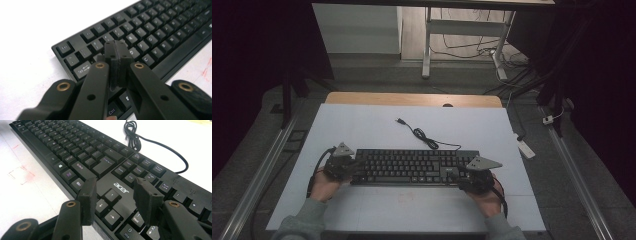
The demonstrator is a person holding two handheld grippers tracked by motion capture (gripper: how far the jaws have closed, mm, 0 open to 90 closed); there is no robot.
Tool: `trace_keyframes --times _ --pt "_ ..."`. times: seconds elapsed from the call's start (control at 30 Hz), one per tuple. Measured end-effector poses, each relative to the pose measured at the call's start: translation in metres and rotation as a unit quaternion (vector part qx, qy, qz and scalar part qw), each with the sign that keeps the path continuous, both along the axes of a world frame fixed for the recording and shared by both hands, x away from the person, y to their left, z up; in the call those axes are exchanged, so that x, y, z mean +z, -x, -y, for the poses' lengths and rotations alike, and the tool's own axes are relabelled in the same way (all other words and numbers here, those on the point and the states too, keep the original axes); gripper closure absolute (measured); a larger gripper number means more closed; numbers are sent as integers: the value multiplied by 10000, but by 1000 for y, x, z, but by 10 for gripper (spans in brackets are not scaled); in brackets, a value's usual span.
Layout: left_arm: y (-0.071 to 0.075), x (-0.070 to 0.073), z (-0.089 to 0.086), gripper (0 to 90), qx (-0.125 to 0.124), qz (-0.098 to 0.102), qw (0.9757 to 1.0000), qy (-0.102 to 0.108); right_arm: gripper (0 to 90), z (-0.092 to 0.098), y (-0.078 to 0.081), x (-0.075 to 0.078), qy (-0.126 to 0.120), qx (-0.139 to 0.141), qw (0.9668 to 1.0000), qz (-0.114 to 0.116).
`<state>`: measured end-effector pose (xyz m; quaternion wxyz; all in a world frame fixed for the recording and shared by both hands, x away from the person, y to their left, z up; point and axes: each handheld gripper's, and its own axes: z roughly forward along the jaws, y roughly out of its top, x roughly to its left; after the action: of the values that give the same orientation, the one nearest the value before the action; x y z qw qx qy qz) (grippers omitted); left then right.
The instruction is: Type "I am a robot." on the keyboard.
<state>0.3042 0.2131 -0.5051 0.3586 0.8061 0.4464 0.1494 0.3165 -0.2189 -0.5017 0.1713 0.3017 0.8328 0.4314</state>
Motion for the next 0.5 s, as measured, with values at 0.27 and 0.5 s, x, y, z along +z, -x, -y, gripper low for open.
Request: trace_keyframes --times 0.27,0.5 --pt "-5 -10 7 891 28 -92 9998 -164 538 -1 0 0 68 -18 10000 -2" --pt "-7 -15 9 891 70 -123 9997 -205 538 -1 0 0 64 -19 10000 -4"
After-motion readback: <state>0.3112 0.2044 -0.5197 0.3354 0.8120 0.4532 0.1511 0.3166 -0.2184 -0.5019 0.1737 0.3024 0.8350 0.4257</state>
